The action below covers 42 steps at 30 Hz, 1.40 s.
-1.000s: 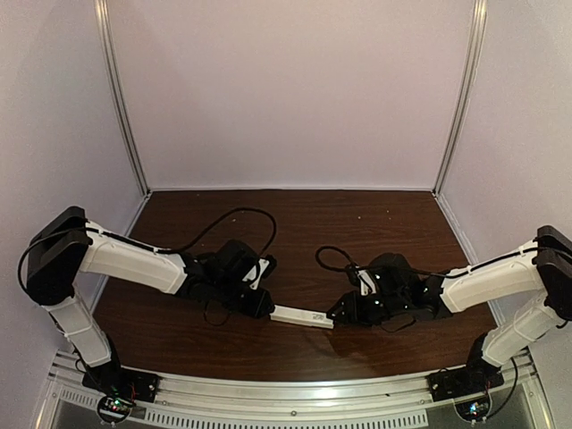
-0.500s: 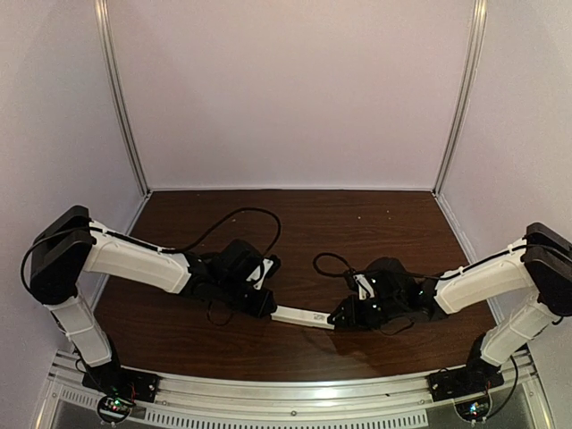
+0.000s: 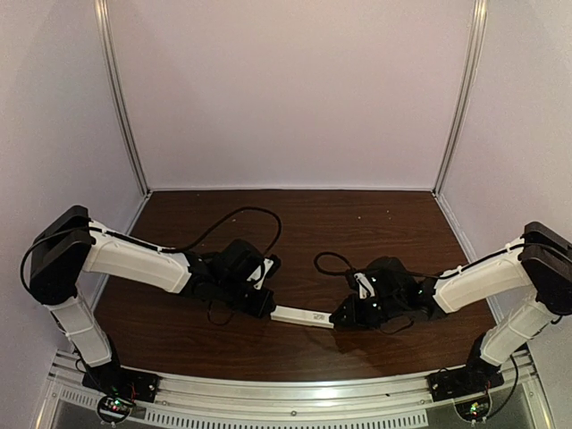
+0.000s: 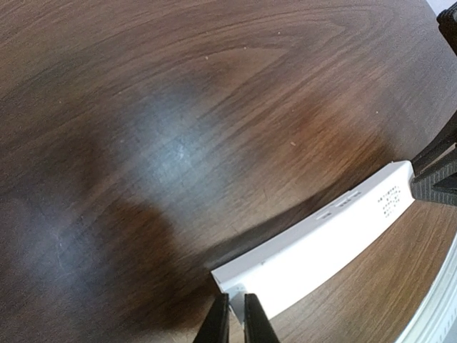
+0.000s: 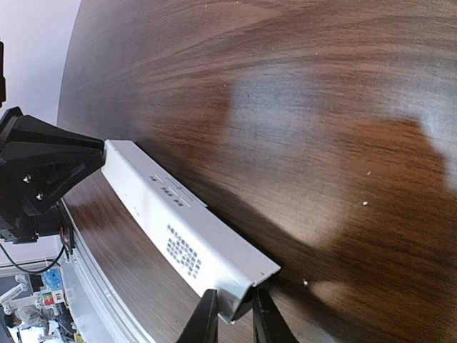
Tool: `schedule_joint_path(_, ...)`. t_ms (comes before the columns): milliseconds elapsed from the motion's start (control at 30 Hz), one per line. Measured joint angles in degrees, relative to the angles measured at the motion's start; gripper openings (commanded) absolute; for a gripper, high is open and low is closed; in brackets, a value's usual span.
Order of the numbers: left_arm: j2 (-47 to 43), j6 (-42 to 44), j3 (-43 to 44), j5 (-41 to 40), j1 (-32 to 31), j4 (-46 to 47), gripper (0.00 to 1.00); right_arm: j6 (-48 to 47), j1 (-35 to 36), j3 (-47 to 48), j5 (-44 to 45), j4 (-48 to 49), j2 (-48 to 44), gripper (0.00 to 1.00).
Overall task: Load the batteries into the remote control
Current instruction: Press the battery cover onto the remote control without the battery cover.
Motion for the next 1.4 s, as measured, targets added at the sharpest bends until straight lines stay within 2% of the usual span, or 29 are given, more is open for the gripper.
schedule_joint_path(933, 0.9, 0.0, 0.5, 0.3, -0.1, 0.2, 0.06, 0.7, -1.9, -0.4, -3.7, 2.8, 1.5, 0.16)
schedule_joint_path(1400, 1.0, 0.0, 0.6, 0.3, -0.1, 0.7, 0.06, -0.5, -3.5, -0.4, -5.0, 2.7, 1.5, 0.2)
